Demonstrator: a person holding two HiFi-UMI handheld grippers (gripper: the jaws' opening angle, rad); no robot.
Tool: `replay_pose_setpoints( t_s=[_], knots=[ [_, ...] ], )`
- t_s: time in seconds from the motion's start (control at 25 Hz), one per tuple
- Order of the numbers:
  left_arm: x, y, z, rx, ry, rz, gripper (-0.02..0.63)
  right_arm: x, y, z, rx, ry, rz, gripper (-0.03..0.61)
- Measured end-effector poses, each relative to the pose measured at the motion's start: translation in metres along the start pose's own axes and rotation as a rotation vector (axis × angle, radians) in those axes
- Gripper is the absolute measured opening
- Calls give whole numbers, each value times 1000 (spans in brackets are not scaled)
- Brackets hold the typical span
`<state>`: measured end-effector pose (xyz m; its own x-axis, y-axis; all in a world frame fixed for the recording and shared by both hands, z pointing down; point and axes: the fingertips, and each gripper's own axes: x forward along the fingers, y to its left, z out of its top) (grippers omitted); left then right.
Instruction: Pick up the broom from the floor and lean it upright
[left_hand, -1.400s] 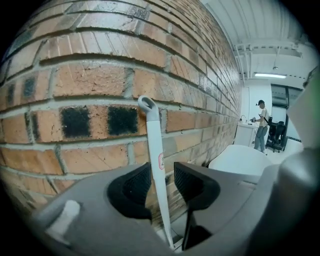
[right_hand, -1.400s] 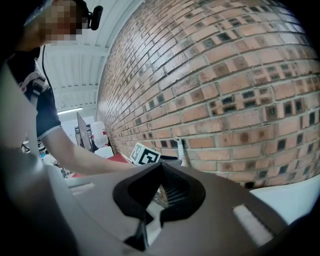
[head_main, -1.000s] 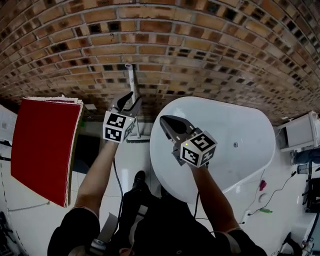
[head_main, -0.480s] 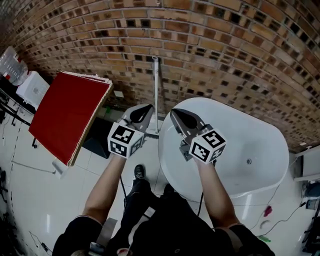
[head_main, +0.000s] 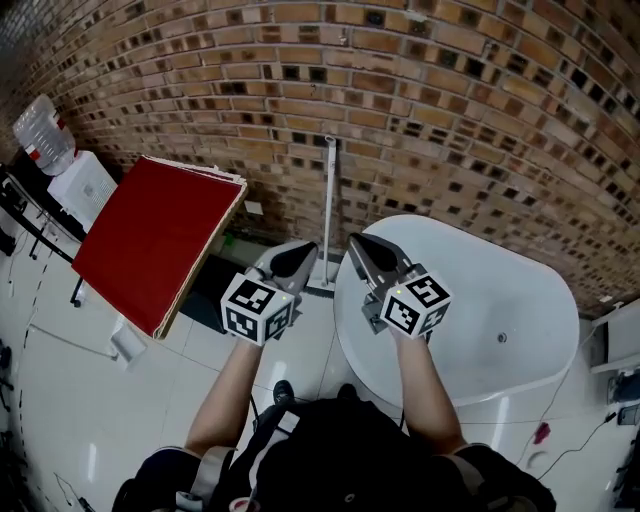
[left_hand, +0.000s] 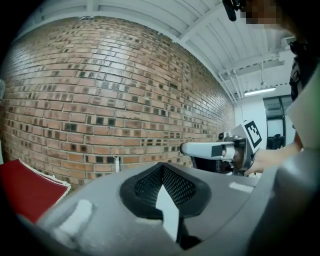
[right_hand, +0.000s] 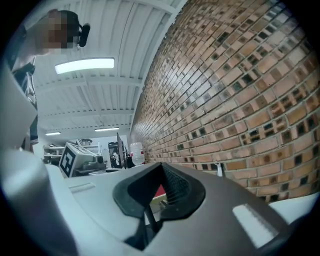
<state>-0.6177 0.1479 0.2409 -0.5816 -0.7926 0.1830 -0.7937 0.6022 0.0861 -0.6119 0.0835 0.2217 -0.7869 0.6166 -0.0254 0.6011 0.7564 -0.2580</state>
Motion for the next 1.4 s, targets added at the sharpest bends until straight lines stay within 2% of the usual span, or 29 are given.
replay_pose_setpoints(
  t_s=[0.28, 0.56, 1.4],
  knots=[
    [-21, 3, -6, -41, -14, -57, 2, 7, 27, -10, -70, 43, -50, 0],
    [-29, -4, -11, -47, 1, -107, 2, 9, 40, -15, -77, 55, -84, 0],
    [-32, -17, -13, -29, 21, -136, 2, -3, 42, -9, -79, 41, -113, 0]
  ],
)
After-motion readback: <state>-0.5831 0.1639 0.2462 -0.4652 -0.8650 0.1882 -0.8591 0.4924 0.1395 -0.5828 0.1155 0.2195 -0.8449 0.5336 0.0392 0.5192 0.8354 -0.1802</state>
